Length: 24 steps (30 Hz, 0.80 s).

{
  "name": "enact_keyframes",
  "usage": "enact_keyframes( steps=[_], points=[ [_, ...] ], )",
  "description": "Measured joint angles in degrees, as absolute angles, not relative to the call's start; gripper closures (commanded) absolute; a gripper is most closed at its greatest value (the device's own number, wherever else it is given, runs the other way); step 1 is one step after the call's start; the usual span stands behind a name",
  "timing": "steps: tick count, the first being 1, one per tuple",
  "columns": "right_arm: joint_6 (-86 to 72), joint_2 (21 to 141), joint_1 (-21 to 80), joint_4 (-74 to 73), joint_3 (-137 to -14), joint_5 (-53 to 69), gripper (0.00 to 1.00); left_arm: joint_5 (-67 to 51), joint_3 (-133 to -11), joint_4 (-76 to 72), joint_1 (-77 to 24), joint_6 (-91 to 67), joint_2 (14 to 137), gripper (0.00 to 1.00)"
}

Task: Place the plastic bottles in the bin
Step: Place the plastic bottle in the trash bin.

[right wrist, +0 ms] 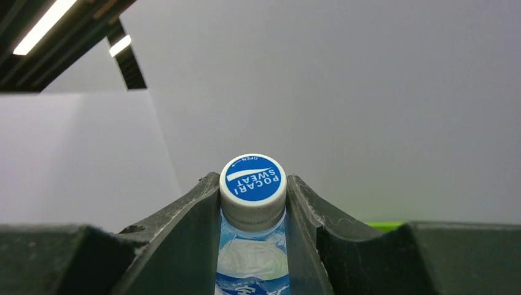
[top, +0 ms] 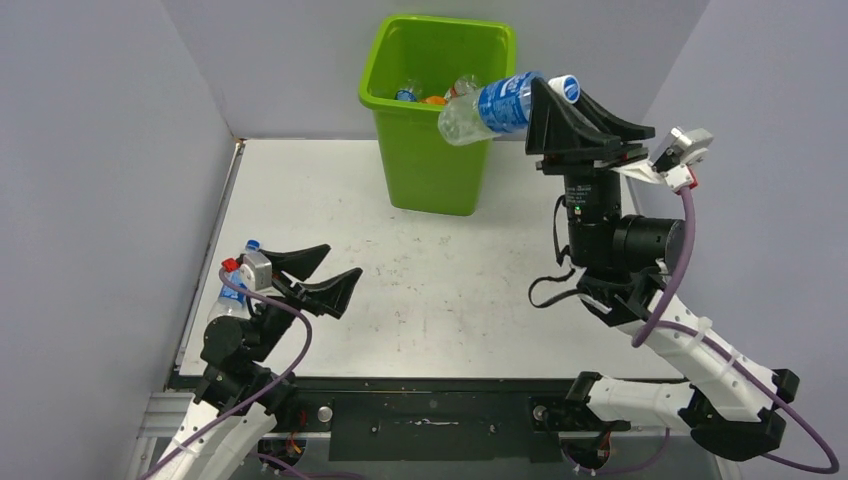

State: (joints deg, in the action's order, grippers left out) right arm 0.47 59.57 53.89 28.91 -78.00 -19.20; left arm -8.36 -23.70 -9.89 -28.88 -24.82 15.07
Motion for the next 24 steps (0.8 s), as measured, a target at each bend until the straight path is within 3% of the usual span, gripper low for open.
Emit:
enact_keyframes(
  steps=[3,10,17,24],
  points=[
    [4.86,64.40,52.29,38.26,-81.08,-22.33,0.95,-7.66,-23.70,-9.23,-28.77,-24.69,15.07,0.04],
    [15.86,86.46,45.10,47.55,-101.23,-24.95,0.95,-7.29,-23.70,-8.75,-28.75,-24.36,14.13,0.04],
    [20.18,108.44,37.10,46.17,-114.54,-25.06,0.95,-7.77,-23.70,-8.73,-28.75,-24.36,14.39,0.04],
    [11.92,121.93,29.30,40.84,-125.69,-24.25,0.95,-8.64,-23.70,-8.67,-28.75,-24.36,14.70,0.04]
  ],
)
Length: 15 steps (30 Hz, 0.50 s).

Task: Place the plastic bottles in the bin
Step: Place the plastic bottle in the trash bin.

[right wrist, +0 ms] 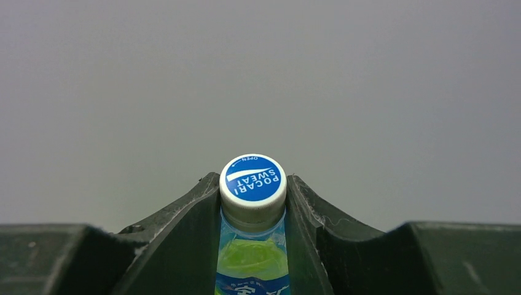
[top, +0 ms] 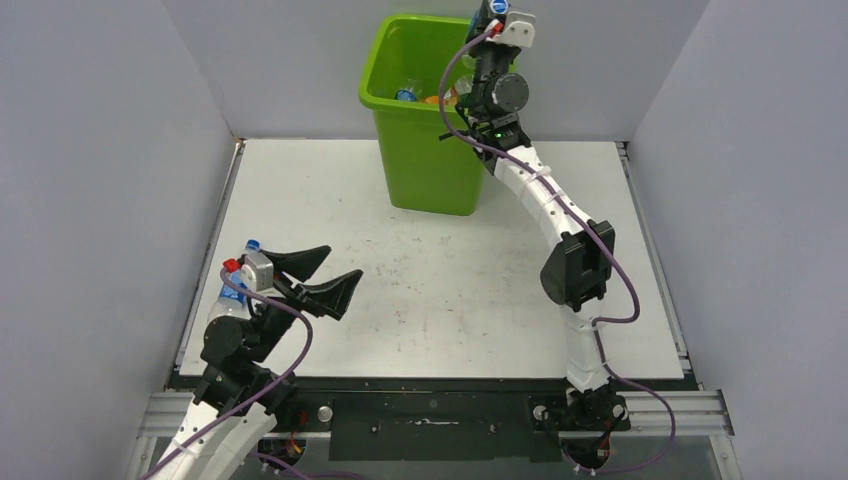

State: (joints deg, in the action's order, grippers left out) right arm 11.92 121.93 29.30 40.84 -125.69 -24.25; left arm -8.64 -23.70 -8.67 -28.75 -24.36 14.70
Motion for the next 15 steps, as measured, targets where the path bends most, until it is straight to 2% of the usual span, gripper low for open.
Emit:
enact_keyframes(
  steps=[1,2,5,6,9,15],
  points=[
    [10.46,122.89,28.25,40.25,-126.76,-24.27,0.91,-8.64,-23.70,-8.64,-28.75,-24.36,14.68,0.04],
    [8.75,123.72,27.53,39.68,-127.74,-24.29,0.80,-8.62,-23.70,-8.62,-28.75,-24.36,14.66,0.04],
    [5.17,125.34,24.73,38.59,-129.97,-24.64,0.33,-8.56,-23.70,-8.34,-28.75,-24.29,14.63,0.04],
    [3.29,126.17,23.97,38.13,-131.35,-24.62,0.24,-8.54,-23.70,-8.16,-28.73,-24.23,14.63,0.04],
    [-1.10,127.85,22.87,36.45,-133.97,-23.90,0.12,-8.54,-23.70,-7.75,-28.69,-23.88,14.66,0.04],
    [-6.94,128.25,23.16,34.52,-135.02,-20.93,0.02,-7.77,-23.70,-6.83,-28.18,-23.51,14.68,0.04]
  ],
)
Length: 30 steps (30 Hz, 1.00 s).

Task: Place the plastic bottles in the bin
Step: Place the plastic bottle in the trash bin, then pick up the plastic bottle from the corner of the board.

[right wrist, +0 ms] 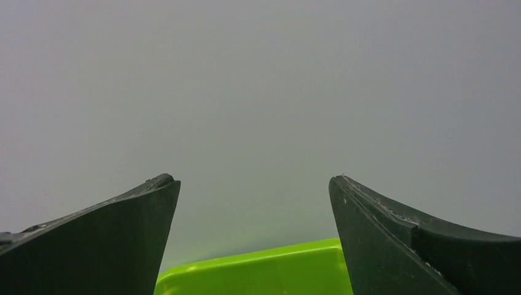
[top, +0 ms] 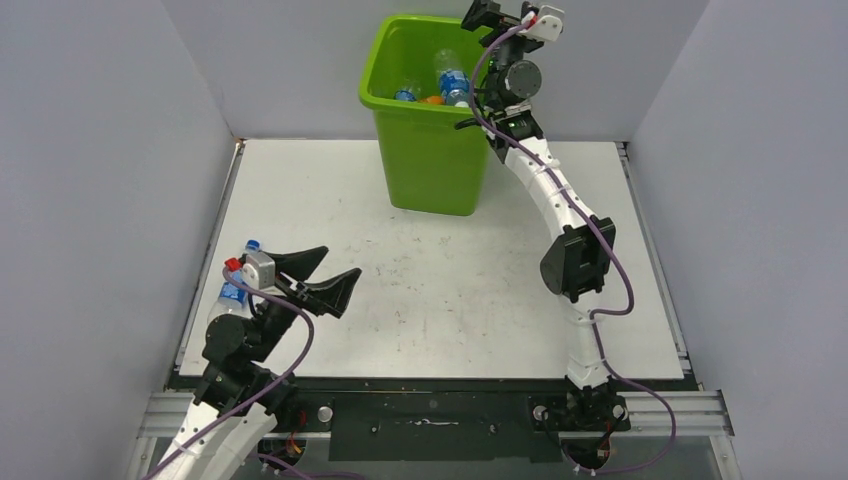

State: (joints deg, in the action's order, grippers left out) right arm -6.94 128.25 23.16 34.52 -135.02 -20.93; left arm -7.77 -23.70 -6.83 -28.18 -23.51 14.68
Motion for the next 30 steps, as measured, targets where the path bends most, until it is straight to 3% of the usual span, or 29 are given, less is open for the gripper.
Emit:
enact_keyframes(
  steps=[3,6,14,19,24,30],
  points=[
    [-10.15,126.80,23.97,33.76,-133.73,-19.59,0.01,-6.20,-23.70,-6.28,-27.77,-23.59,14.79,0.04],
    [-12.19,119.55,25.87,33.95,-123.20,-18.94,0.01,-1.23,-23.88,-4.60,-26.98,-23.97,15.68,0.04],
    [-16.67,80.84,43.66,37.17,-80.44,-13.10,0.00,24.14,-33.34,14.74,-24.80,-26.89,29.63,0.04],
    [-21.96,61.06,47.29,38.06,-58.61,-11.07,0.00,32.77,-41.36,26.13,-22.72,-26.15,41.78,0.04],
    [-27.99,54.57,49.36,34.61,-43.40,-9.78,0.01,30.79,-52.90,31.94,-12.47,-22.31,56.73,0.04],
    [-33.91,56.40,54.72,29.10,-29.06,-6.66,0.01,26.68,-60.01,35.24,-6.07,-17.32,68.29,0.04]
  ],
)
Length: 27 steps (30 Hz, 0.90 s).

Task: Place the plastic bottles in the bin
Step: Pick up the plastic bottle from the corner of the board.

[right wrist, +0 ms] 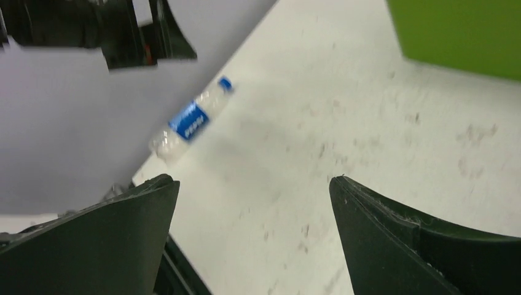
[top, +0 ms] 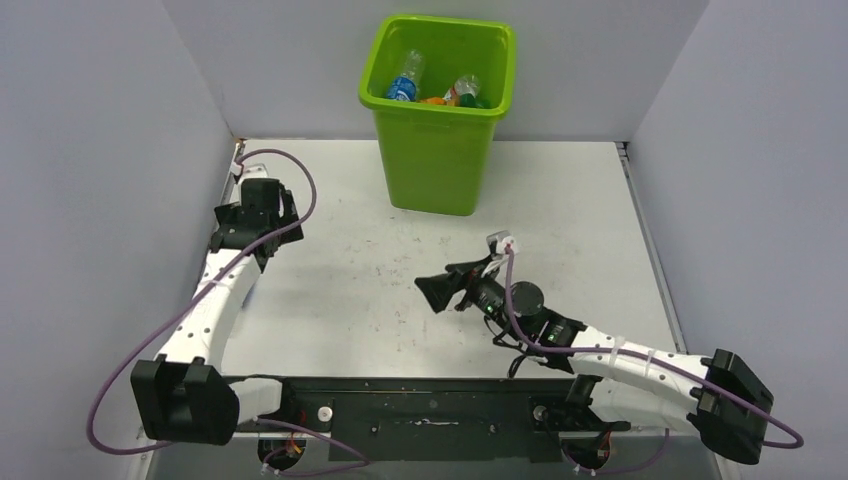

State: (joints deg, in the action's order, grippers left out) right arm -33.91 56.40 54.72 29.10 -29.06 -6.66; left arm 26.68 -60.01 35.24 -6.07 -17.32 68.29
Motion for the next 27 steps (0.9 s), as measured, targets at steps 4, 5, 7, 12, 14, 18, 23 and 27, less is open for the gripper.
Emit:
enact_keyframes(
  steps=[4,5,7,12,14,18,23,27],
  points=[
    [-37.52,57.06,58.43,30.81,-21.98,-5.54,0.01,28.16,-61.32,36.14,-5.41,-11.75,73.34,0.04],
    [-38.35,57.21,58.70,31.55,-20.88,-5.45,0.01,28.42,-61.25,36.25,-5.37,-11.00,74.50,0.04],
    [-40.03,57.98,59.20,33.21,-18.92,-4.69,0.00,29.10,-61.10,36.27,-4.71,-9.63,77.95,0.04],
    [-41.52,57.52,60.93,34.81,-16.80,-3.66,0.00,31.31,-60.42,37.19,-0.60,-8.25,84.79,0.04],
    [-41.60,56.62,61.28,35.27,-15.75,-3.51,0.00,31.94,-60.10,37.45,2.24,-8.21,85.45,0.04],
    [-41.19,54.94,61.23,35.29,-15.20,-3.57,0.00,32.67,-59.90,37.47,6.94,-8.21,87.26,0.04],
    [-40.05,51.75,61.23,34.92,-15.20,-3.57,0.00,32.58,-59.92,37.60,8.19,-7.97,92.84,0.01],
    [-39.18,50.76,61.21,34.83,-15.20,-3.60,0.00,31.22,-59.94,38.02,8.08,-7.53,96.86,0.07]
  ],
)
